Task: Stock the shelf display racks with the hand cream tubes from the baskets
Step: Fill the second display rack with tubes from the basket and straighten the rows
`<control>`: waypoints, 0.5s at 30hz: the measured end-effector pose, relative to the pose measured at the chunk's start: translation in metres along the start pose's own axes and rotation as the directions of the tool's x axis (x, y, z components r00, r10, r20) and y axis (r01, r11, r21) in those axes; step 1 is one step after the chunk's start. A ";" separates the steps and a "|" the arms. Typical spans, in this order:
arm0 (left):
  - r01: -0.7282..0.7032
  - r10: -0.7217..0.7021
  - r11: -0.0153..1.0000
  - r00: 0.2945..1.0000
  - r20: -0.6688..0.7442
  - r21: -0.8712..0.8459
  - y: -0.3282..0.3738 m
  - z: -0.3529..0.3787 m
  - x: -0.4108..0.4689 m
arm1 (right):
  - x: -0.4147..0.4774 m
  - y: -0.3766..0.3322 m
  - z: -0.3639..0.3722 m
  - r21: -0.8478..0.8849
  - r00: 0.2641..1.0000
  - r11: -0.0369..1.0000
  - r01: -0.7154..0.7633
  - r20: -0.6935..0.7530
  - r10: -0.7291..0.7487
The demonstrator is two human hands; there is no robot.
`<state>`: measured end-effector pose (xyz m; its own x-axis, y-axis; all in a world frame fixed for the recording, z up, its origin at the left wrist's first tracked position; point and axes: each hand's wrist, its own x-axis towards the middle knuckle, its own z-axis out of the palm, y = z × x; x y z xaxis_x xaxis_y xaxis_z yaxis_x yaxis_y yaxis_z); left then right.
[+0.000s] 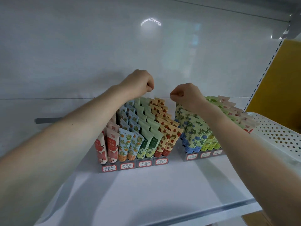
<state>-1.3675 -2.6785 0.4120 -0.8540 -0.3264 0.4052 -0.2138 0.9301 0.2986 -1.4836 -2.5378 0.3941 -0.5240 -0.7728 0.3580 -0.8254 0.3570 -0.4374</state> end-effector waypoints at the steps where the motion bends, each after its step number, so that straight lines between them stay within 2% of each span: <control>1: 0.005 -0.005 1.000 1.000 0.019 0.012 -0.002 0.001 0.001 | 0.003 0.001 0.001 0.005 1.000 1.000 -0.001 -0.001 0.001; 7: -0.005 -0.001 0.999 0.987 0.164 0.038 -0.003 0.011 0.008 | 0.012 0.000 0.014 -0.010 0.998 1.000 0.029 0.057 -0.028; 15: -0.039 0.024 0.997 0.979 0.202 0.071 -0.006 0.014 0.012 | 0.017 -0.002 0.026 -0.052 0.997 0.998 0.041 0.071 -0.037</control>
<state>-1.3829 -2.6858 0.4030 -0.9371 -0.2629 0.2298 -0.2131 0.9519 0.2203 -1.4852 -2.5654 0.3797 -0.4768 -0.8208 0.3146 -0.8559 0.3520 -0.3787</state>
